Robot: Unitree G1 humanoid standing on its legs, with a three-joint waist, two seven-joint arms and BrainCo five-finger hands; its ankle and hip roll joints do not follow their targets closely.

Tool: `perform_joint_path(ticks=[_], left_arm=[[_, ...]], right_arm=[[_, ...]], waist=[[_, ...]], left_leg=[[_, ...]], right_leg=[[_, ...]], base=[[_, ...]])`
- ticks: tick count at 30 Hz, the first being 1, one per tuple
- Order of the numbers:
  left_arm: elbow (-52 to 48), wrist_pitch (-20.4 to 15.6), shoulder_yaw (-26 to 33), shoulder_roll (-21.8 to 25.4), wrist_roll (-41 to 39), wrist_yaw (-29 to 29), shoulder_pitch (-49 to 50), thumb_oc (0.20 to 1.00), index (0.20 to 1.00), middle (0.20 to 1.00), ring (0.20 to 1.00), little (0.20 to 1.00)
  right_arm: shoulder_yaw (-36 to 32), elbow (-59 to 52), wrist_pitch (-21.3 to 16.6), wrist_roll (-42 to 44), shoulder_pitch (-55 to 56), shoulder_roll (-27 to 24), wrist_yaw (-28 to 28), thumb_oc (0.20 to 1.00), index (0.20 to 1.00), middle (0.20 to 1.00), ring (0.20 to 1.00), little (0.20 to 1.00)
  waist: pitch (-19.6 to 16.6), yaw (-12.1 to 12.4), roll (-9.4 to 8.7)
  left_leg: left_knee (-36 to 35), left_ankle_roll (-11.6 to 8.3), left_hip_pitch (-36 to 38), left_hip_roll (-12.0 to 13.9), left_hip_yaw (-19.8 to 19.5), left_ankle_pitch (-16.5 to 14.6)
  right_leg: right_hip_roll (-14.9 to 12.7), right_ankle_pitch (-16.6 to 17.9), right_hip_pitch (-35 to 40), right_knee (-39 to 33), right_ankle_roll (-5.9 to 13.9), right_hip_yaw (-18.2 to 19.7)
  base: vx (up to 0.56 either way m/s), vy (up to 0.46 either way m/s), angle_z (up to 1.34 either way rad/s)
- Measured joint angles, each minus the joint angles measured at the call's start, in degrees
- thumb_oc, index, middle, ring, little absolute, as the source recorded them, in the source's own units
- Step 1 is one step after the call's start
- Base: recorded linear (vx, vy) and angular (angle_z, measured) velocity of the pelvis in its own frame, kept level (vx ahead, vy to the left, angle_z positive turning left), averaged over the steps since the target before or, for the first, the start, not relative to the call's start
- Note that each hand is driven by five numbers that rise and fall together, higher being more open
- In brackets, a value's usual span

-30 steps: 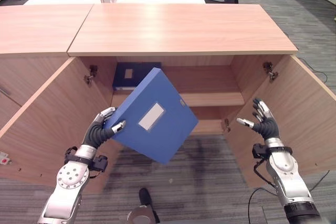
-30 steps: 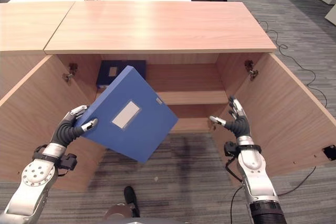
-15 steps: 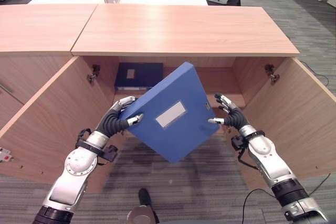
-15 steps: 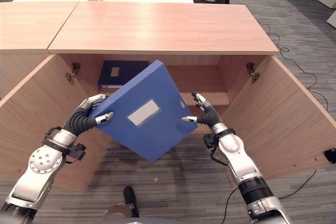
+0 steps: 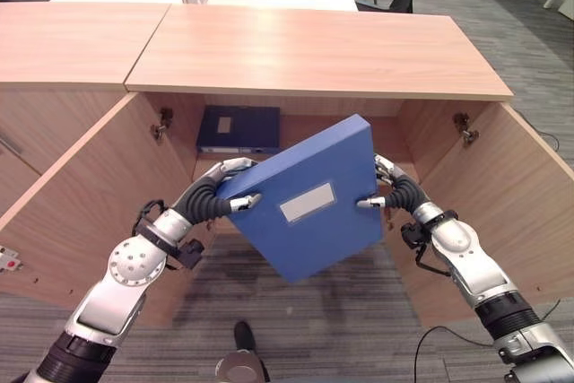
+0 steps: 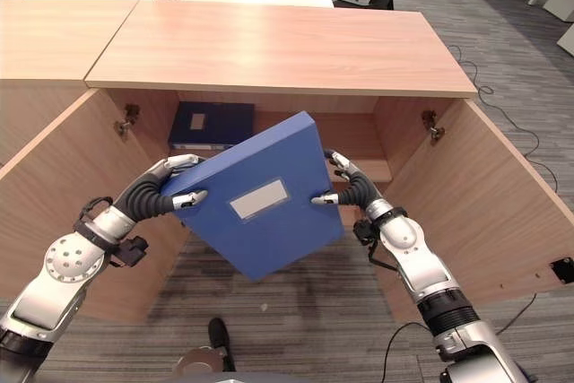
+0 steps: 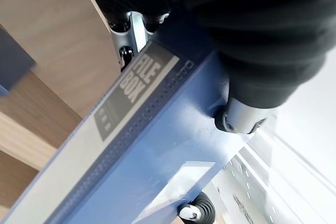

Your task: Put the empty folder in the office cabinet

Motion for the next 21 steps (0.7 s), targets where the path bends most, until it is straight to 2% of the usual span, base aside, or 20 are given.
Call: perform_joint_path(ticks=[3,5,11,12,13,19,21], left_arm=[[0.6,1.8,-2.3,0.4,-0.7,-0.9,-4.5,0.2,0.2,0.2,0.2,0.2],[0.6,1.8,-2.7,1.8,-0.7,-1.3,-5.9,0.2,0.2,0.2,0.2,0.2],[2.9,1.9,-3.8,0.7,-0.6,-1.3,-10.5,0.2,0.2,0.2,0.2,0.2],[3.3,1.9,-4.0,0.6,-0.6,-1.2,-11.2,0.2,0.2,0.2,0.2,0.2],[3.4,1.9,-4.3,0.3,-0.4,-1.1,-12.4,0.2,0.2,0.2,0.2,0.2],[3.3,1.9,-4.6,-0.9,-0.4,-0.4,-14.6,0.2,0.2,0.2,0.2,0.2],[3.4,1.9,-5.8,-1.8,-0.4,0.0,-14.6,0.2,0.2,0.2,0.2,0.2]], right_arm=[[2.3,3.5,0.2,5.2,-0.9,2.5,2.3,1.0,1.0,1.0,1.0,1.0],[2.9,4.1,0.6,7.8,-1.3,3.1,2.8,1.0,1.0,1.0,1.0,1.0],[3.7,4.5,3.7,18.3,-1.3,4.0,3.8,1.0,1.0,1.0,1.0,1.0],[4.1,4.8,3.9,19.6,-1.3,4.2,3.9,0.617,0.617,0.617,0.617,0.617],[5.0,5.8,4.0,21.8,-1.3,4.4,4.6,0.2,0.2,0.2,0.2,0.2],[8.7,6.8,5.1,31.2,1.5,6.6,6.8,0.2,0.2,0.2,0.2,0.2],[8.6,7.2,5.0,33.8,5.4,9.7,6.9,0.2,0.2,0.2,0.2,0.2]], waist=[[-0.1,0.0,-0.19],[-0.1,-0.1,-0.2],[-0.1,0.1,-0.34],[-0.1,0.1,-0.35],[-0.2,0.2,-0.41],[-0.6,0.1,-0.64],[-1.2,0.1,-0.71]], left_leg=[[0.0,0.01,0.1,0.0,-0.1,0.0],[0.0,0.01,0.2,0.0,0.0,0.0],[0.0,0.1,0.4,0.0,-0.2,0.1],[0.1,0.1,0.4,0.0,-0.2,0.1],[0.1,0.15,0.4,0.0,-0.3,0.1],[0.1,0.19,0.4,0.0,-0.3,0.1],[0.1,0.18,0.4,0.0,-0.3,0.1]], right_leg=[[0.0,0.0,0.1,0.1,0.0,0.0],[0.0,0.0,0.2,0.1,0.0,0.0],[0.0,0.0,0.5,0.2,0.02,-0.2],[0.0,0.0,0.6,0.2,0.02,-0.2],[0.0,0.0,0.6,0.2,0.02,-0.2],[0.0,0.0,0.7,0.2,0.04,-0.3],[0.0,0.0,0.7,0.2,0.03,-0.3]], base=[[0.0,0.0,0.0],[0.0,0.0,0.0],[0.0,0.004,0.01],[0.0,0.0,0.0],[0.0,0.0,0.0],[0.0,0.0,0.0],[0.0,0.0,0.0]])
